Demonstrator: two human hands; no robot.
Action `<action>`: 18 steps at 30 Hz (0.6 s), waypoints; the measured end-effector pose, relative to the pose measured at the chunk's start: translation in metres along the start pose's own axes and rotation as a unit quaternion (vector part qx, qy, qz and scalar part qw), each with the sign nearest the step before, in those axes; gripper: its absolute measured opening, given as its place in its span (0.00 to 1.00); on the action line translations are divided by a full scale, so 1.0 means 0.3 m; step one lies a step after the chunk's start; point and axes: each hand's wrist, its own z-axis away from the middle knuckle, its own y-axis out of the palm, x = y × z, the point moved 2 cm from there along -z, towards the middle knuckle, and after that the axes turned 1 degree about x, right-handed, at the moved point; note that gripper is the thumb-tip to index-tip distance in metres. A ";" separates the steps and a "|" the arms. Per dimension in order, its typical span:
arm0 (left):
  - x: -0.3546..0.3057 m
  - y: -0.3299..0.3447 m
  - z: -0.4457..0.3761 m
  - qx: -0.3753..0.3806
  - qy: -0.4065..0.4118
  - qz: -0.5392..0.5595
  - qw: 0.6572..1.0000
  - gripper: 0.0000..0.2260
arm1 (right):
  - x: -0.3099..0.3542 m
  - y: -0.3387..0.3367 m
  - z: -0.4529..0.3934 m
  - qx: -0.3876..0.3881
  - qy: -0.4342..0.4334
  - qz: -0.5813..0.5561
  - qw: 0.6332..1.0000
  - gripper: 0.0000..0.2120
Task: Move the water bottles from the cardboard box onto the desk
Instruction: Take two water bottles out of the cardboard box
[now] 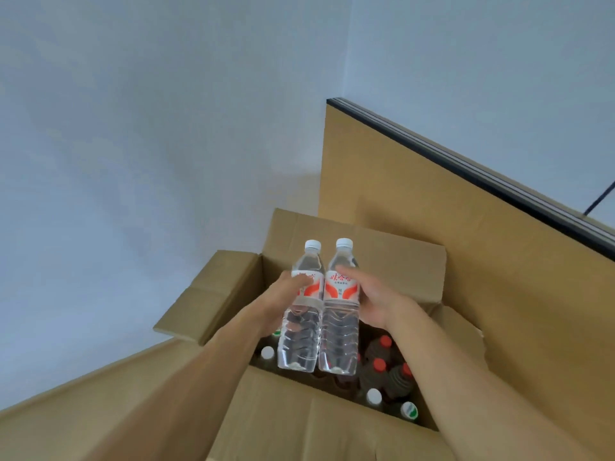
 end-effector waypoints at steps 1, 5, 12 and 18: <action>0.010 -0.022 0.016 -0.019 0.002 0.016 1.000 0.12 | -0.004 0.022 -0.014 0.005 -0.001 0.005 1.000 0.23; 0.036 -0.116 0.089 -0.107 0.047 0.022 0.993 0.23 | -0.017 0.130 -0.069 0.041 0.013 0.029 0.999 0.31; 0.080 -0.297 0.295 -0.210 0.083 0.102 0.969 0.18 | -0.073 0.408 -0.114 0.150 0.062 0.086 0.983 0.29; 0.134 -0.466 0.569 -0.236 0.102 0.149 0.955 0.14 | -0.166 0.685 -0.082 0.288 0.075 0.133 0.945 0.24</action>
